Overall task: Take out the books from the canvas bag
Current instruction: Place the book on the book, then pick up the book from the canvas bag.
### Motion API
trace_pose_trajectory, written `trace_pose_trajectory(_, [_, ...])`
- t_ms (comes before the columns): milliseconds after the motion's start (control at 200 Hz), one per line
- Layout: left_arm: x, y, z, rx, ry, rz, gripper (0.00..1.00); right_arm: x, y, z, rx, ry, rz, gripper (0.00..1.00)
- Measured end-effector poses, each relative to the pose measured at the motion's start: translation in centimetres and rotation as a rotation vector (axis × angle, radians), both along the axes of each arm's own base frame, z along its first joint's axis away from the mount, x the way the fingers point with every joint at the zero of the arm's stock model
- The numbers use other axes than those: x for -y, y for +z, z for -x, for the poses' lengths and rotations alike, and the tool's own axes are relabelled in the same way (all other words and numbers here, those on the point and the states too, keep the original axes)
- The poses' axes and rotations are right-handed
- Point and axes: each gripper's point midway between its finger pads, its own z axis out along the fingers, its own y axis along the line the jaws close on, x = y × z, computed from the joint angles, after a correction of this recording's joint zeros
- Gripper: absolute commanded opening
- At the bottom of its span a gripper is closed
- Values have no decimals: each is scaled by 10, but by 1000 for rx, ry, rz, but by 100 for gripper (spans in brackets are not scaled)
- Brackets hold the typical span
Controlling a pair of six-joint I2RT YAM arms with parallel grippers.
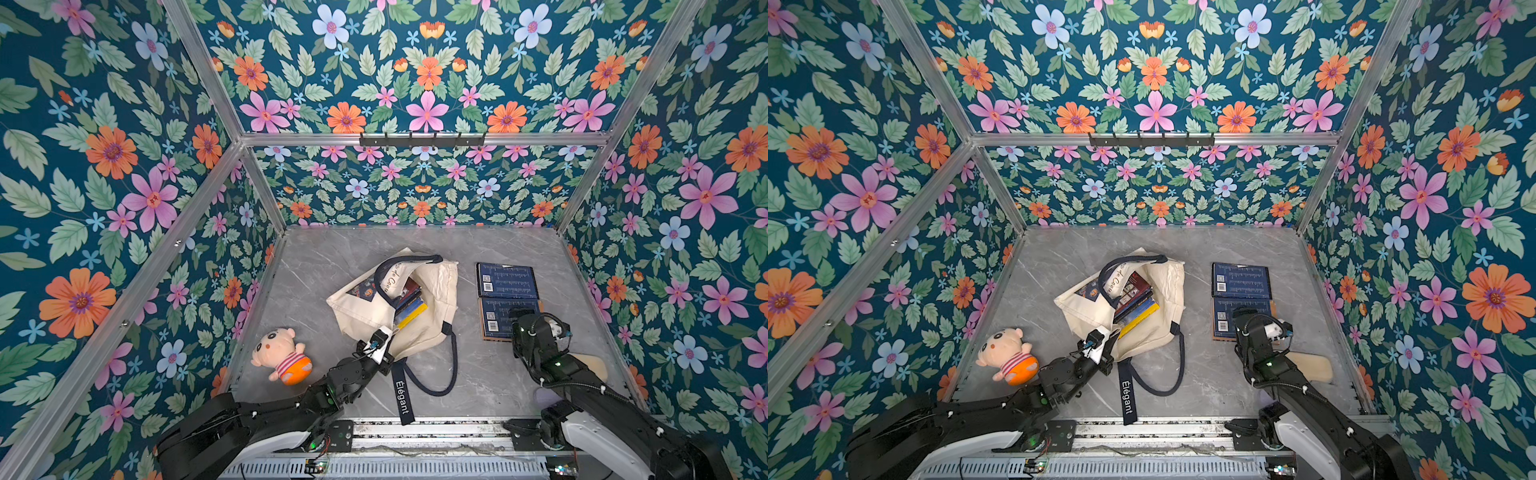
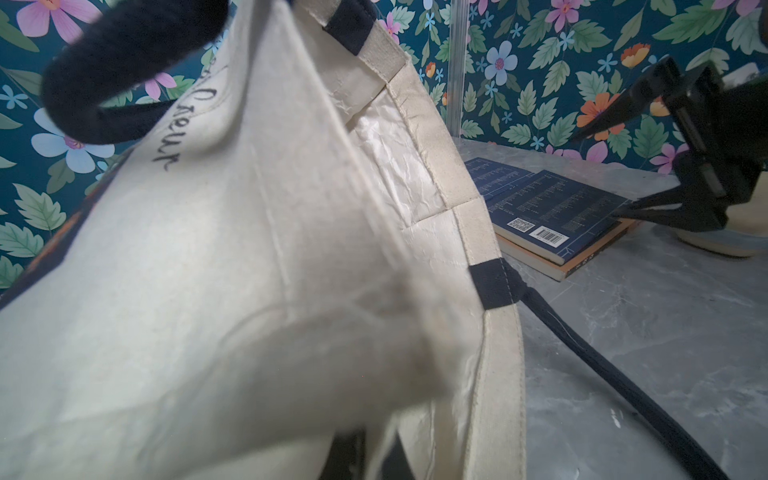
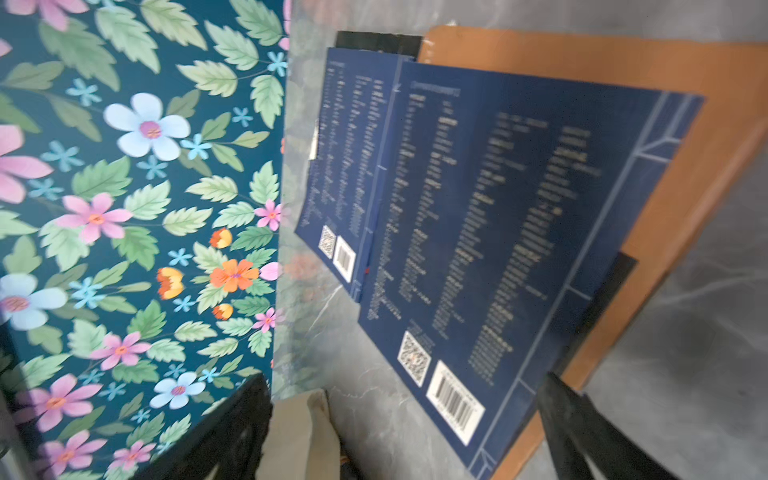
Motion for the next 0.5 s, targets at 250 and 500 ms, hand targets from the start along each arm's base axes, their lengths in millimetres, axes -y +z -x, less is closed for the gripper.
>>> trace_pose_trajectory(250, [2, 1, 2, 2, -14, 4, 0, -66, 73, -3, 212, 319, 145, 95])
trace_pose_trajectory(500, [5, 7, 6, 13, -46, 25, 0, -163, 73, 1, 242, 632, 224, 88])
